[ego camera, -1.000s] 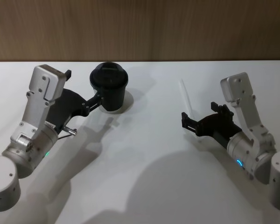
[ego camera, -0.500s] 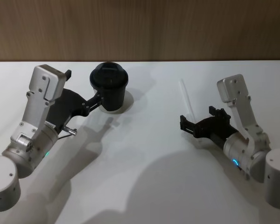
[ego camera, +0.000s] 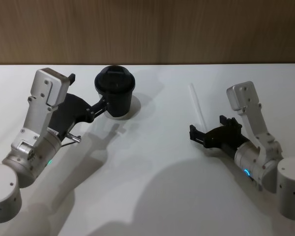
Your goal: Pick up the straw with one hand, pass it to the other hand, and insert it into the cup.
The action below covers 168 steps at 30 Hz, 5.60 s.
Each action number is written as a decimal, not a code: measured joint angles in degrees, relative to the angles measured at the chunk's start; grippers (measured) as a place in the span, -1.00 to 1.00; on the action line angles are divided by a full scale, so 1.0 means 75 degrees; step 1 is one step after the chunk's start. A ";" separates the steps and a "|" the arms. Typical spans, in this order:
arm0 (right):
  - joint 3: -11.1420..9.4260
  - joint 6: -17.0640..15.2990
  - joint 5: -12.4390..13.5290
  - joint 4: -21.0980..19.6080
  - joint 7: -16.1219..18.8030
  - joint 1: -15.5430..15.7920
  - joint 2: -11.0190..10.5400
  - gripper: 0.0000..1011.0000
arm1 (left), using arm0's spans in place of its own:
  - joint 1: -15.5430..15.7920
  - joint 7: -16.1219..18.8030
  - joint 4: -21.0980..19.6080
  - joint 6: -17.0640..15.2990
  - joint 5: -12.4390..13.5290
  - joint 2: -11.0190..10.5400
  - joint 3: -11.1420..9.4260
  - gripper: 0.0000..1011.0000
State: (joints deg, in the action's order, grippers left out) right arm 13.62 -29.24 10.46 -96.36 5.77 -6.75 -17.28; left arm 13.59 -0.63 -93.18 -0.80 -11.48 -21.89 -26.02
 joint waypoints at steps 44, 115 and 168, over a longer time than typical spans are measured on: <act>-0.0196 0.0029 -0.0158 0.0155 0.0283 0.0048 0.0115 0.09 | 0.0000 0.0000 0.0000 0.0000 0.0000 0.0000 0.0000 0.98; -0.1421 0.2314 0.2066 -0.1220 0.2793 0.0144 -0.0032 -1.00 | 0.0000 0.0000 0.0001 0.0000 0.0001 0.0000 0.0000 0.98; -0.0795 0.1787 0.3477 -0.0671 0.4222 -0.0671 -0.0388 -1.00 | -0.0054 -0.0493 -0.0131 0.0183 -0.0523 0.0022 0.0208 0.98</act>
State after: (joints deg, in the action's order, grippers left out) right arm 7.66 -15.83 36.54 -101.40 37.43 -11.77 -20.19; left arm 13.18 -4.33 -94.16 0.58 -15.40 -21.73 -24.47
